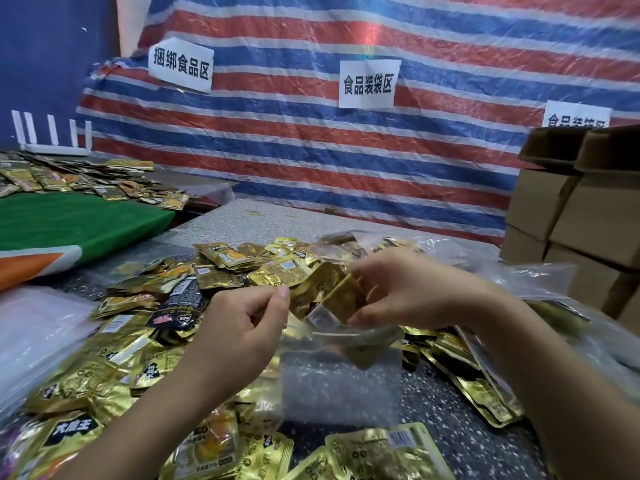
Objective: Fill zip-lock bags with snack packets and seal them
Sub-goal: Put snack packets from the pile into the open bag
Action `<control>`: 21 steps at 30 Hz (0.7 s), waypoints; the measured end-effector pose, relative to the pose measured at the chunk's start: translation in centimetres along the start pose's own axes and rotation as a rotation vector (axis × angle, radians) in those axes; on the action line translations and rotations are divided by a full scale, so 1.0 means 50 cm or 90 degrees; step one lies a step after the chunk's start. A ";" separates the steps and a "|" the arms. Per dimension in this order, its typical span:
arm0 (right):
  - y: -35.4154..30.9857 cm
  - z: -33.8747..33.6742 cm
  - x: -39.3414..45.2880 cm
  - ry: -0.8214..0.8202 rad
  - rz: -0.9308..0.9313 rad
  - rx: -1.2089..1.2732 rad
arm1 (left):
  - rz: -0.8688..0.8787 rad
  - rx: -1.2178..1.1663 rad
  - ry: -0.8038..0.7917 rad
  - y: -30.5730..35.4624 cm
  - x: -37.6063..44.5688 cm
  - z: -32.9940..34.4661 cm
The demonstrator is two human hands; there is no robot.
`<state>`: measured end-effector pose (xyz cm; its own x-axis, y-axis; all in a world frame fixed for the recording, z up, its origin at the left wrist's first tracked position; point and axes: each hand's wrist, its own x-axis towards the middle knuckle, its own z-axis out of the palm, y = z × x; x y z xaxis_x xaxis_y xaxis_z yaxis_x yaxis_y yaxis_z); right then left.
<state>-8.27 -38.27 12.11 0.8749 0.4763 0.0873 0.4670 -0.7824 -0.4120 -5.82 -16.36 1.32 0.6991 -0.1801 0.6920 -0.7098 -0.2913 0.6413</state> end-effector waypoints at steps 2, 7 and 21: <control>-0.008 -0.002 0.001 -0.013 0.004 -0.021 | -0.013 -0.025 -0.004 0.001 -0.001 0.000; -0.012 -0.009 -0.003 -0.020 0.008 -0.068 | 0.011 -0.007 -0.056 0.007 -0.001 -0.006; -0.020 -0.001 -0.014 -0.047 0.032 -0.218 | 0.047 -0.026 -0.046 0.013 -0.003 0.004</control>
<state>-9.33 -37.86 12.52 0.8925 0.4510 0.0038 0.4497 -0.8892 -0.0844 -6.36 -16.72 1.55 0.6478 -0.2681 0.7131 -0.7618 -0.2366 0.6030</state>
